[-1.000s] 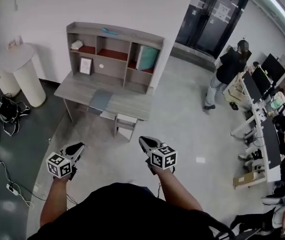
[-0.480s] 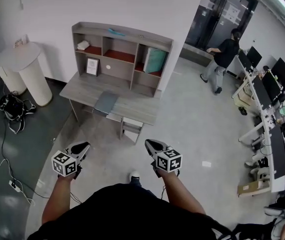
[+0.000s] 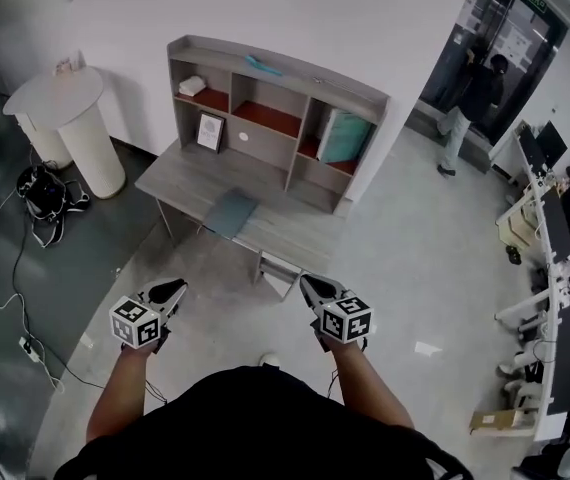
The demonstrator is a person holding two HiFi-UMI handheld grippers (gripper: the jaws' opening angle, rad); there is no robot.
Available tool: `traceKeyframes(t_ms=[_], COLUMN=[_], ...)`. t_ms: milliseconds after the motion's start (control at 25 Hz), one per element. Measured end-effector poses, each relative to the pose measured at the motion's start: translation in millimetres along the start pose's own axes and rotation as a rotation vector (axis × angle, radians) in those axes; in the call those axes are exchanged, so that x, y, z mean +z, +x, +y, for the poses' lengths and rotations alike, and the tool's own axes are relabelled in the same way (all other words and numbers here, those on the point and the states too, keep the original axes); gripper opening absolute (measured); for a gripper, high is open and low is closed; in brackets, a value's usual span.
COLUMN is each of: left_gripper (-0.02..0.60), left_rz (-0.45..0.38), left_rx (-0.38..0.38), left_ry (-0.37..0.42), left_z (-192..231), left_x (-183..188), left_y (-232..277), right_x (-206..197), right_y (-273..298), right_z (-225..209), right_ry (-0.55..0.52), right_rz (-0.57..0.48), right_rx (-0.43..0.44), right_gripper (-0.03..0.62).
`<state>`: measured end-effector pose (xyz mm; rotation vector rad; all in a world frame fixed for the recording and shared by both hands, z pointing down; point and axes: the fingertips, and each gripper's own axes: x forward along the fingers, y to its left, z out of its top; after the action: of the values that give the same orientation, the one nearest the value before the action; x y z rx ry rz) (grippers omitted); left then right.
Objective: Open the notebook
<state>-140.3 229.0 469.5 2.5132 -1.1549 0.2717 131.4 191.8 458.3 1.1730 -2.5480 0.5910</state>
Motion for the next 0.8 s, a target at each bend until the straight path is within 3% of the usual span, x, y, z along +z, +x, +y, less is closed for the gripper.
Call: traceKeyframes(t_ms=[280,800], left_gripper=[0.044,0.044], left_rz=[0.003,0.0], left_rx=[0.053,0.16], left_ry=[-0.03,-0.057], left_z=[12,16], left_x=[13,32], left_y=[53,119], right_x=[20,36], right_y=[36,78], right_z=[-59,-129], right_ry=[-0.011,-0.049], right_rz=[0.03,0.083], right_rx=[0.05,0.168], right_gripper=[0.0,0.0])
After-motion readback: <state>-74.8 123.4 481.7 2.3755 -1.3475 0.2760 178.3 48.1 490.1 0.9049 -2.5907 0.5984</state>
